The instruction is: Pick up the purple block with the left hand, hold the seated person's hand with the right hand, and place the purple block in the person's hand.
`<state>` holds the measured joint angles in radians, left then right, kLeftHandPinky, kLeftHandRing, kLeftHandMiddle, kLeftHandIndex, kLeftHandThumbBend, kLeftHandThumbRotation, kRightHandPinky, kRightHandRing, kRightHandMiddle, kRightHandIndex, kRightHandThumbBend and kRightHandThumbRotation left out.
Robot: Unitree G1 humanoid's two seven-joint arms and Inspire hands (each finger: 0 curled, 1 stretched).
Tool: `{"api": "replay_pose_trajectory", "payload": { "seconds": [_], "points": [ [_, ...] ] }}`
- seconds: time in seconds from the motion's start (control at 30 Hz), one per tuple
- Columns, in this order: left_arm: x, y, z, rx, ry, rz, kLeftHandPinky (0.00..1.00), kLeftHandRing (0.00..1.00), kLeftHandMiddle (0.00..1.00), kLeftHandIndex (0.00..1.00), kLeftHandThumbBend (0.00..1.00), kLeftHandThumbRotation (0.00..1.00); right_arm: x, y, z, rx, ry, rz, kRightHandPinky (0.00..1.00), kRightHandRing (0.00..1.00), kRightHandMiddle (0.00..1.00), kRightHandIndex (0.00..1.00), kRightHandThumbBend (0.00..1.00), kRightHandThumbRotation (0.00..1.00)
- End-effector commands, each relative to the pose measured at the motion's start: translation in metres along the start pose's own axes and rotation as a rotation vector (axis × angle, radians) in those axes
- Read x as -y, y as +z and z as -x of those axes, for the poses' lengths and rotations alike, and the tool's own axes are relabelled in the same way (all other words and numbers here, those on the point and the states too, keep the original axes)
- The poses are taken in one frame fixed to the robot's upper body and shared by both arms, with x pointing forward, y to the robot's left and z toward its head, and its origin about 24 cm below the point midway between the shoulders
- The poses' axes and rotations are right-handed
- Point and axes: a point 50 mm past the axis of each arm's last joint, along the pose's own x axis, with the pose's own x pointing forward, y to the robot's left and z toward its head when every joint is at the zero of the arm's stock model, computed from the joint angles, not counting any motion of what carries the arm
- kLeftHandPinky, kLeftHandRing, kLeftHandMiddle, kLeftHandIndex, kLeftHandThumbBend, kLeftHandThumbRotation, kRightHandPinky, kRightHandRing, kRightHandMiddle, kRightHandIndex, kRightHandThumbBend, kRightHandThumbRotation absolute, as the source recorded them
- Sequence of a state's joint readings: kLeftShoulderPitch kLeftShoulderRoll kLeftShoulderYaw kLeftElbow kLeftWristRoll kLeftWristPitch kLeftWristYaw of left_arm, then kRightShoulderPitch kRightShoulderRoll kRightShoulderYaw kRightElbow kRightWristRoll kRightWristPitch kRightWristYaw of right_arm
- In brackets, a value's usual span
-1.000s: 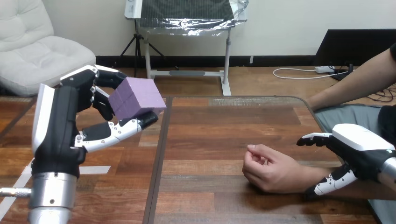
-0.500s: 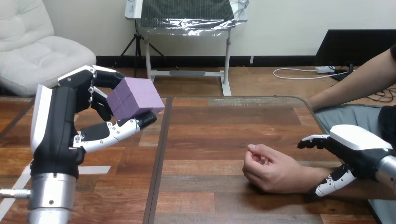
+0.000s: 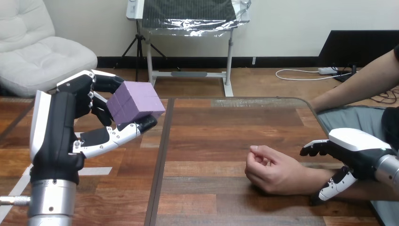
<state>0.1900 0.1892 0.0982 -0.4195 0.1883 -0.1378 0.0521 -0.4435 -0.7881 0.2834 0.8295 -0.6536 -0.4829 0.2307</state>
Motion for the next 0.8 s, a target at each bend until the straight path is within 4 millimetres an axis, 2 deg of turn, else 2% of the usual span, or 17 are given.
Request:
{"api": "replay_pose_trajectory", "payload": {
  "seconds": [0.0,0.17,0.4,0.6,0.77],
  "points": [
    [-0.005,0.017,-0.008,0.101,0.025,0.008,0.26,0.33,0.37,0.4,0.53,0.0,-0.035,-0.006,-0.001,-0.081,0.194,-0.015,0.69,0.82,0.82,0.82,0.94,0.29],
    [-0.005,0.018,-0.008,0.101,0.026,0.009,0.26,0.33,0.37,0.4,0.53,0.0,-0.037,-0.003,-0.001,-0.069,0.222,-0.018,0.63,0.79,0.8,0.8,0.91,0.32],
    [-0.005,0.018,-0.009,0.108,0.028,0.008,0.27,0.33,0.37,0.4,0.52,0.0,-0.042,0.0,-0.002,-0.063,0.285,-0.034,0.6,0.73,0.77,0.78,0.85,0.37],
    [-0.005,0.018,-0.009,0.102,0.035,0.007,0.26,0.33,0.37,0.4,0.52,0.0,-0.045,0.002,-0.002,-0.063,0.314,-0.04,0.58,0.69,0.75,0.77,0.85,0.37],
    [-0.006,0.018,-0.009,0.098,0.036,0.011,0.26,0.33,0.37,0.4,0.53,0.0,-0.047,0.004,-0.001,-0.061,0.331,-0.04,0.61,0.69,0.75,0.76,0.85,0.35]
  ]
}}
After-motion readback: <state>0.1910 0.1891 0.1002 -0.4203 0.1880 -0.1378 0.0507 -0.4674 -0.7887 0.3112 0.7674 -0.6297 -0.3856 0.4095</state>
